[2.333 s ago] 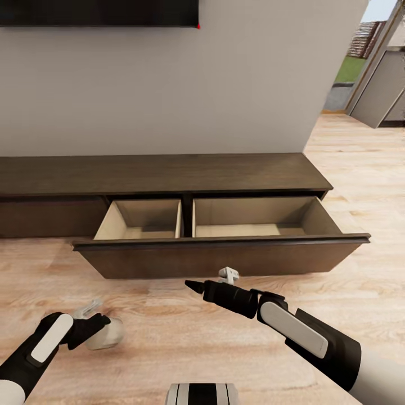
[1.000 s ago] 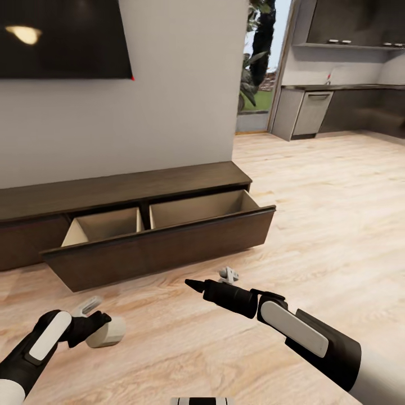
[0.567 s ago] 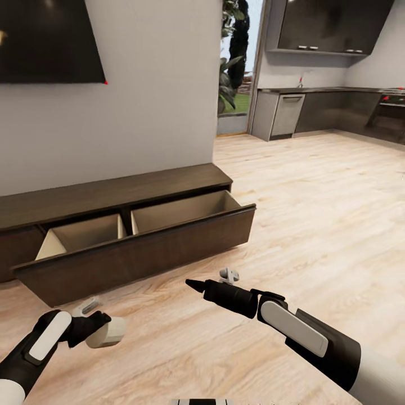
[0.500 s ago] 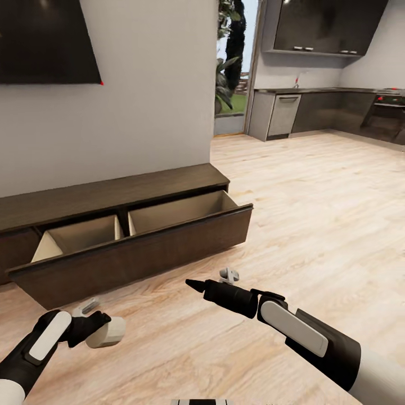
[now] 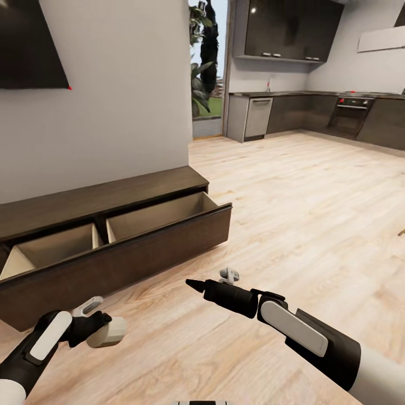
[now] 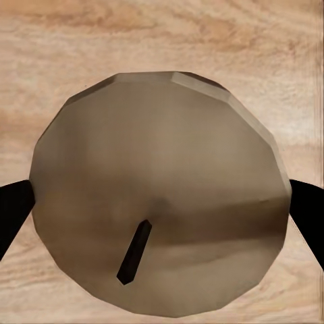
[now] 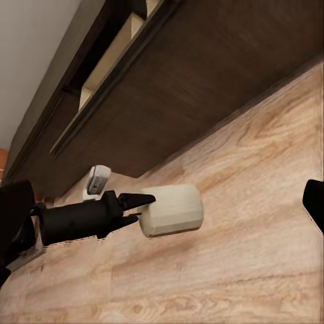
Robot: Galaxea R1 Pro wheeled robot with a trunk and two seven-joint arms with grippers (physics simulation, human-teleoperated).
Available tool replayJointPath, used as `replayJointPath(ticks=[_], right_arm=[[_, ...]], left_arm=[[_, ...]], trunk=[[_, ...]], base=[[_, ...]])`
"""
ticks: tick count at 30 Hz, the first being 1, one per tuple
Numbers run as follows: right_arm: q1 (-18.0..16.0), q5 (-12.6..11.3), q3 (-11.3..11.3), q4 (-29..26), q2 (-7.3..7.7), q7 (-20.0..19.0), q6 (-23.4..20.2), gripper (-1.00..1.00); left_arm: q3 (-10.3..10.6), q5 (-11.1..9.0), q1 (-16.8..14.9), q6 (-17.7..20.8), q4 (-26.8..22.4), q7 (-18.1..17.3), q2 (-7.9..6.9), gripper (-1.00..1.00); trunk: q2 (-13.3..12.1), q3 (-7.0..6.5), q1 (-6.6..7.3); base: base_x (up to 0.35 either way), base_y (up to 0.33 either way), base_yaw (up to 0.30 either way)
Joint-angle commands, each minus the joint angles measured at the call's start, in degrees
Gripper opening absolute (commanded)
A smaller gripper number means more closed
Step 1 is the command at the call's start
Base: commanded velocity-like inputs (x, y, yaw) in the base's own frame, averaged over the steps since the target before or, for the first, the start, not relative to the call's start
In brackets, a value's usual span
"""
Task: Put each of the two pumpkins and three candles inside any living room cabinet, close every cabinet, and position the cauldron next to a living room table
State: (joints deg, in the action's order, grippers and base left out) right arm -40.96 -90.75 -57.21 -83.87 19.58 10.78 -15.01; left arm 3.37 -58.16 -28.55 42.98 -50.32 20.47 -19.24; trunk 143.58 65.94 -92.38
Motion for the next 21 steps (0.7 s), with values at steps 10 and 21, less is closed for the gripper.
replayJointPath(ticks=[10, 21], right_arm=[[-0.1, -0.8, -0.1, 0.1, 0.02, 0.4, 0.1, 1.0], [-0.1, -0.9, -0.1, 1.8, 0.02, 0.4, -0.2, 1.0]], left_arm=[[0.2, -0.7, 0.0, 0.0, 0.0, 0.7, 0.16, -1.0], [0.7, -0.7, 0.0, 1.2, -0.1, 0.7, 1.07, -1.0]], trunk=[[0.0, -0.54, 0.01], [-0.1, -2.51, 0.17]], base=[[0.0, 0.0, -0.243], [0.0, 0.0, -0.243]])
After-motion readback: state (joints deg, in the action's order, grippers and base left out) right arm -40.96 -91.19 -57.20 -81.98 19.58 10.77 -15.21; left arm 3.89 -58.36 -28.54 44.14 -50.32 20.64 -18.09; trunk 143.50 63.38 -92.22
